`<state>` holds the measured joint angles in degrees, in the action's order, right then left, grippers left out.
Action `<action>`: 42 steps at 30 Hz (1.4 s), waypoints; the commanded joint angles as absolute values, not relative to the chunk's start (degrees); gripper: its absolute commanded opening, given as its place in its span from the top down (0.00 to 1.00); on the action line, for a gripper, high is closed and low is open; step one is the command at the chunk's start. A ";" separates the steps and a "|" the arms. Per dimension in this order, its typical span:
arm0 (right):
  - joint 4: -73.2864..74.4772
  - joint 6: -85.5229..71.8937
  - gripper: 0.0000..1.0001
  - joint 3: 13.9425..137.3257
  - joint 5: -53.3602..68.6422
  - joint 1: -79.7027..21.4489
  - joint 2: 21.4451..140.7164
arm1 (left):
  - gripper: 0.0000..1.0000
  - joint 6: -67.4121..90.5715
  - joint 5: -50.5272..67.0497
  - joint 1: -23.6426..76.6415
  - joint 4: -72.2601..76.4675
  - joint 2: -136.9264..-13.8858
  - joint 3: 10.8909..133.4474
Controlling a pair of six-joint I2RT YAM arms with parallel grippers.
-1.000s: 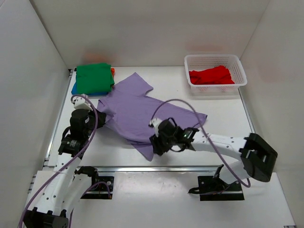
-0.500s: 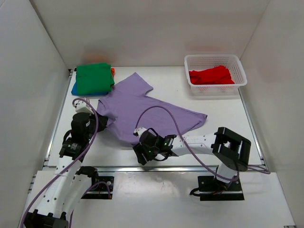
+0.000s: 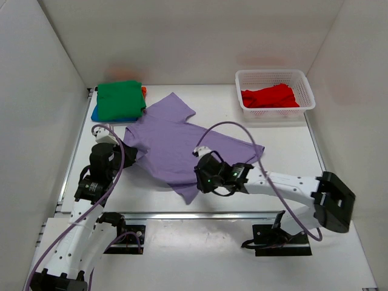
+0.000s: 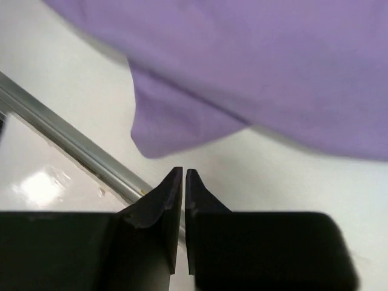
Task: Fold and stack the t-shirts
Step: Flatten out the tshirt
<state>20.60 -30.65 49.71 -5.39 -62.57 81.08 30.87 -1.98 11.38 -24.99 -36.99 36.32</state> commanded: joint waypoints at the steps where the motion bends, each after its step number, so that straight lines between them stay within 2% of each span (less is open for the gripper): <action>1: 21.27 -30.77 0.95 49.14 -3.96 -60.38 75.59 | 1.00 31.38 -0.36 11.69 -24.17 -36.04 38.85; 4: 19.34 -31.02 0.60 48.52 -3.17 -61.95 76.29 | 1.00 31.99 0.00 12.04 -23.73 -35.86 38.41; 10: 14.59 -33.57 0.27 51.05 -7.11 -67.75 86.37 | 1.00 32.25 -0.35 11.69 -23.64 -35.60 37.88; 12: 14.76 -33.14 0.22 53.26 -9.65 -68.81 90.08 | 1.00 32.08 -0.18 11.60 -23.99 -35.51 37.79; 14: 15.47 -32.52 0.22 55.36 -10.72 -68.56 94.99 | 1.00 31.91 -0.17 11.78 -23.91 -35.33 37.79; 16: 16.08 -31.29 0.25 57.30 -11.16 -68.55 98.06 | 1.00 32.26 -0.35 11.78 -23.99 -34.90 37.71; 17: 16.69 -30.85 0.37 58.09 -10.55 -68.47 99.65 | 1.00 32.26 -0.44 11.86 -24.17 -34.98 37.62; 18: 17.66 -30.41 0.94 58.79 -9.76 -68.38 99.75 | 1.00 32.08 -0.35 11.60 -24.34 -34.89 37.88; 19: 20.02 -30.93 1.00 59.58 -9.76 -68.38 99.67 | 1.00 31.65 -0.26 11.34 -24.61 -35.15 38.14; 22: 22.75 -31.02 1.00 58.81 -9.85 -68.81 93.72 | 1.00 30.85 -0.44 11.25 -25.57 -35.42 39.71; 28: 29.00 -26.82 1.00 57.22 -12.30 -61.54 68.87 | 1.00 28.40 -1.32 10.81 -26.63 -40.06 49.98; 32: 29.09 -22.59 1.00 60.19 -9.23 -49.87 53.56 | 1.00 28.04 -2.63 10.90 -26.19 -42.62 58.08; 36: 28.31 -18.02 1.00 62.32 -4.76 -39.83 43.44 | 1.00 27.51 -3.78 11.51 -27.42 -42.28 66.17; 38: 27.16 -15.74 1.00 63.80 1.11 -34.65 39.30 | 1.00 25.94 -4.92 12.48 -27.51 -40.97 69.85; 40: 28.55 -14.51 1.00 68.35 5.68 -25.80 37.27 | 1.00 24.44 -5.80 13.35 -28.30 -40.17 73.38; 42: 30.49 -11.44 1.00 72.66 15.68 -15.45 36.39 | 1.00 22.16 -6.15 13.88 -30.22 -41.39 80.21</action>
<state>30.15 -17.39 66.28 1.87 -25.89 37.34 26.24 -3.92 12.84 -29.54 -42.13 71.64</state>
